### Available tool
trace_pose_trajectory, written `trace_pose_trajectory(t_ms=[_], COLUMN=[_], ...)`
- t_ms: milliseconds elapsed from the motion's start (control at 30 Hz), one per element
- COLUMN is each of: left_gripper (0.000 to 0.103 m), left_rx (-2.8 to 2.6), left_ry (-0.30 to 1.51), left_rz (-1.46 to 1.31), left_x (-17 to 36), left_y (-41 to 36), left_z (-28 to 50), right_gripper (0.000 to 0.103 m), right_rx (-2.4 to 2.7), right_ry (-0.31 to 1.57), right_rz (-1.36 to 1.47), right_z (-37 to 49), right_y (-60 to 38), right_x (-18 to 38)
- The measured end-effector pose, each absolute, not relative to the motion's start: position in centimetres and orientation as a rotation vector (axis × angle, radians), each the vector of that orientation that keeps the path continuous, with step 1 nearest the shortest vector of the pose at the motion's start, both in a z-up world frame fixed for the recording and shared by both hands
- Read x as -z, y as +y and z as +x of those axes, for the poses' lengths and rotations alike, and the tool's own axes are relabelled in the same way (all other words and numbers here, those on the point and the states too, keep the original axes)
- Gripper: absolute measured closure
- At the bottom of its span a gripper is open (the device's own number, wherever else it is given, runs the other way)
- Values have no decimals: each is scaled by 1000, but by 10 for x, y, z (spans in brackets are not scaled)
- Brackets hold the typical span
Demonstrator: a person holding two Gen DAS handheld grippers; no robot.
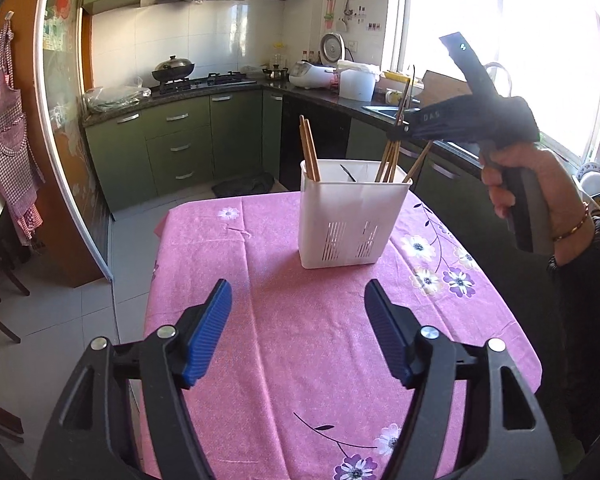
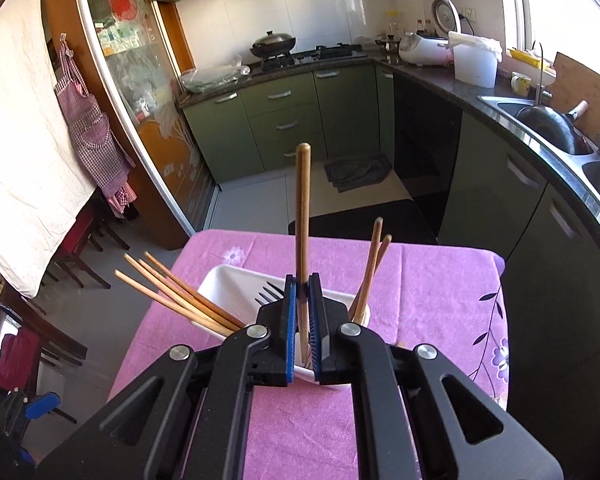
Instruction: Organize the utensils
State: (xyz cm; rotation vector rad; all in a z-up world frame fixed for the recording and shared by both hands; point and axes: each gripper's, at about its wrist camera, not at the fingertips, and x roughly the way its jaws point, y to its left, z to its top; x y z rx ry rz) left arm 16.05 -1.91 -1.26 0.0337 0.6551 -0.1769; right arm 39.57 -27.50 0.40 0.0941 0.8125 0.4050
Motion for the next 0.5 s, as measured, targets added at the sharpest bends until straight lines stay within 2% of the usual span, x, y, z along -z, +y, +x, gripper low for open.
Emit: trace_pose_trajectory(t_ms=[33,167,300,367,433,500], left_gripper=[34,20,9,7,7,7], left_rx=[166,152,168,179,192,215], left_ry=[643,610,599,590,591,598], left_rz=[29,17,39,52,52,33], left_x=[14,16,20,22,27,33], left_y=[-18,-20,-28,-32,-35,-37], left_z=[157,148,142,139,136,132], right_gripper=[96,94,90,80,75,58], right_rx=[-406,-414,-433,-448,-446,-432], right_ry=[825,845,774,731,700,676], right_rz=[94,93,88,99,109,123], right_z=[397,389,347,316,283,249], right_y=[-272,-270,-279,-290,-302,-313], right_x=[3,23,13,8,11,23])
